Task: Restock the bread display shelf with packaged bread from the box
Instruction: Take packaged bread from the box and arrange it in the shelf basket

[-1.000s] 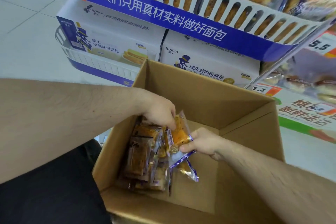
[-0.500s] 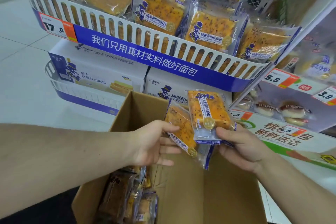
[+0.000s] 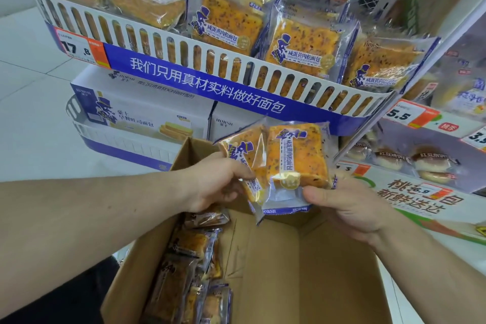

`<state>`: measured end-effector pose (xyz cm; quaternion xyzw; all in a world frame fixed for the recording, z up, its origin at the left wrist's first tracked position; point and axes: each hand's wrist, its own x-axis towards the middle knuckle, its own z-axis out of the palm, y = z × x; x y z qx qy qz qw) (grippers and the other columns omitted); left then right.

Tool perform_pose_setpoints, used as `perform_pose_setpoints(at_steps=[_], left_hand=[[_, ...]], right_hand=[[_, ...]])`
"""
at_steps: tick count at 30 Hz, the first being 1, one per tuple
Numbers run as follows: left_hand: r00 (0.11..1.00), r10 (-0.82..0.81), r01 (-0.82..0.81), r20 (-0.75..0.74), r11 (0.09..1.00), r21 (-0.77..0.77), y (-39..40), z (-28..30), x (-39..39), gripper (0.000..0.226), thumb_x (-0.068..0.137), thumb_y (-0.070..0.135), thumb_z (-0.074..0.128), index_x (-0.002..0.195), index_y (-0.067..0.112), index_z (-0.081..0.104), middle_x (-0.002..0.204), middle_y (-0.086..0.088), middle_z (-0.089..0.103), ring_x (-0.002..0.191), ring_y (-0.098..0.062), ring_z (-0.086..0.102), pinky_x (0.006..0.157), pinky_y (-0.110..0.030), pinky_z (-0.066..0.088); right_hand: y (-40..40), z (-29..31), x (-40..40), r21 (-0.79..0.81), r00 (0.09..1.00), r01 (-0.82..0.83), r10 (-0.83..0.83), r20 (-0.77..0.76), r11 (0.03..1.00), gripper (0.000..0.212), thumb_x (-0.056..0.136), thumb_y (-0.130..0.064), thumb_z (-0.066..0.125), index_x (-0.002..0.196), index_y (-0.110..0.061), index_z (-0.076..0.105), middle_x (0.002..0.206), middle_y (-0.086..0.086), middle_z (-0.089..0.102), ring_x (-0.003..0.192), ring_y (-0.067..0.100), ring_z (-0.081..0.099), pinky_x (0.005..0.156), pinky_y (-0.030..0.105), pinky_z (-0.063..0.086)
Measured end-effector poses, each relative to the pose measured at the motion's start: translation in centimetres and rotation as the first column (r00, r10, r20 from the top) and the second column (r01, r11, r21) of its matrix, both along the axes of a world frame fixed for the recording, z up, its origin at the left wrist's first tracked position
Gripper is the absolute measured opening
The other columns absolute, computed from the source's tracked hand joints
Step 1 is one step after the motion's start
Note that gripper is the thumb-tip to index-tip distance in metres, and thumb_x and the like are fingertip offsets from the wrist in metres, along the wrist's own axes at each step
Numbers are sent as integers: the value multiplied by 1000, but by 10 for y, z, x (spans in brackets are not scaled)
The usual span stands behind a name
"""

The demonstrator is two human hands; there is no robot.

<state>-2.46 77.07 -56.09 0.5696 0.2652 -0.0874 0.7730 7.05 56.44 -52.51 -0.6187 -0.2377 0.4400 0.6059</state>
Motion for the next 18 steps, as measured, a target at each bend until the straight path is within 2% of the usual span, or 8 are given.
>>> perform_pose_setpoints(at_steps=[2, 5, 8, 10, 13, 16, 18], left_hand=[[998, -55, 55, 7, 998, 8, -4, 2, -1, 15, 90, 4, 59, 99, 17, 61, 90, -8, 71, 80, -23, 63, 73, -33, 51], [996, -89, 89, 12, 992, -93, -7, 4, -2, 22, 95, 6, 49, 110, 14, 63, 110, -13, 73, 97, -30, 67, 95, -50, 53], [997, -68, 60, -36, 979, -197, -5, 4, -2, 24, 95, 6, 46, 112, 10, 62, 124, -21, 66, 104, -34, 64, 98, -53, 51], [996, -61, 43, -69, 971, -236, -3, 2, -2, 28, 93, 4, 45, 114, 8, 62, 123, -20, 67, 105, -33, 65, 96, -50, 52], [995, -89, 70, -52, 956, -284, -6, 4, -5, 44, 82, 1, 43, 122, 8, 60, 125, -18, 67, 108, -33, 64, 100, -50, 50], [998, -65, 61, 2, 926, -372, -11, 6, -4, 50, 73, 13, 41, 119, 10, 60, 124, -19, 66, 109, -35, 61, 104, -53, 45], [997, -62, 75, 46, 913, -400, -12, 11, -5, 45, 86, 27, 35, 119, 10, 63, 122, -16, 68, 108, -34, 64, 98, -52, 47]], right_hand=[[-1, 2, 1, -2, 1000, -9, 9, 29, 1000, 68, 46, -47, 97, 106, -20, 79, 117, 9, 74, 111, 23, 68, 87, 23, 53], [-3, 3, 2, 31, 999, -14, 12, 51, 999, 67, 47, -47, 96, 107, -22, 79, 118, 9, 73, 113, 24, 67, 90, 25, 54], [-2, 1, 3, 46, 995, 6, -10, 97, 999, 73, 49, -46, 96, 113, -16, 75, 123, 15, 70, 118, 31, 64, 99, 34, 52], [-3, 1, 3, 42, 993, 10, -16, 121, 999, 76, 49, -48, 95, 114, -15, 74, 124, 16, 69, 120, 33, 63, 102, 39, 50], [-3, -1, -1, 15, 990, -35, 33, 134, 999, 70, 49, -51, 94, 109, -21, 77, 117, 9, 73, 113, 25, 67, 93, 29, 54], [1, -8, -7, -71, 979, -107, 117, 166, 992, 59, 55, -54, 91, 103, -24, 79, 108, 1, 76, 104, 16, 69, 88, 23, 53], [4, -15, -9, -153, 975, -118, 144, 171, 981, 61, 57, -55, 90, 106, -19, 78, 112, 4, 75, 109, 21, 68, 96, 30, 52]])
